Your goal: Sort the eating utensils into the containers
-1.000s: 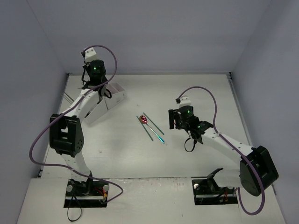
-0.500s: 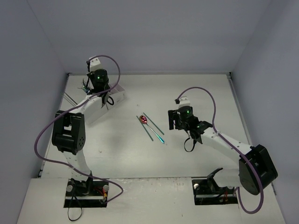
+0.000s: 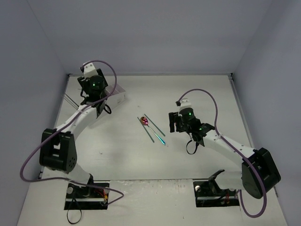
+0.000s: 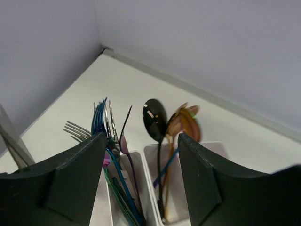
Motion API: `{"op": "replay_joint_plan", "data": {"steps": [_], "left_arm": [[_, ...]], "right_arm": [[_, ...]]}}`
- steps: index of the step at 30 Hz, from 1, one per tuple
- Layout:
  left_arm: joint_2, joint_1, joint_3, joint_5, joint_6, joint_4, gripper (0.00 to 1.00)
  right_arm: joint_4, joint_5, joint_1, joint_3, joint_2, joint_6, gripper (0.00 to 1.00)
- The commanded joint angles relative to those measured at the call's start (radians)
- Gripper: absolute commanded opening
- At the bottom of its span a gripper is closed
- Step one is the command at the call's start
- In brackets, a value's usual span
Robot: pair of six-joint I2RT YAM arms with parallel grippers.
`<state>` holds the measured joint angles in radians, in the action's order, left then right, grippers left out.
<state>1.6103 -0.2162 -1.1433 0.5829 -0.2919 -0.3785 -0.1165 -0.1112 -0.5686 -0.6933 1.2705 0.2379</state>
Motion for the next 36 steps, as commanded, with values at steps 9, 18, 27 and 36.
{"op": "replay_joint_plan", "data": {"steps": [9, 18, 27, 36], "left_arm": [[-0.158, -0.336, -0.121, -0.154, -0.577, 0.728, 0.64], [0.085, -0.519, -0.201, -0.266, -0.826, 0.856, 0.56], [0.258, -0.551, -0.301, -0.314, -0.903, 0.908, 0.36], [0.339, -0.550, -0.328, -0.328, -0.926, 0.908, 0.29]], "right_arm": [[0.009, 0.010, 0.009, -0.011, -0.069, 0.036, 0.69], [0.030, -0.011, 0.010, 0.003, -0.112, 0.051, 0.70], [0.040, -0.007, 0.013, 0.037, -0.198, 0.058, 0.69], [0.040, -0.008, 0.013, 0.042, -0.203, 0.056, 0.70]]}}
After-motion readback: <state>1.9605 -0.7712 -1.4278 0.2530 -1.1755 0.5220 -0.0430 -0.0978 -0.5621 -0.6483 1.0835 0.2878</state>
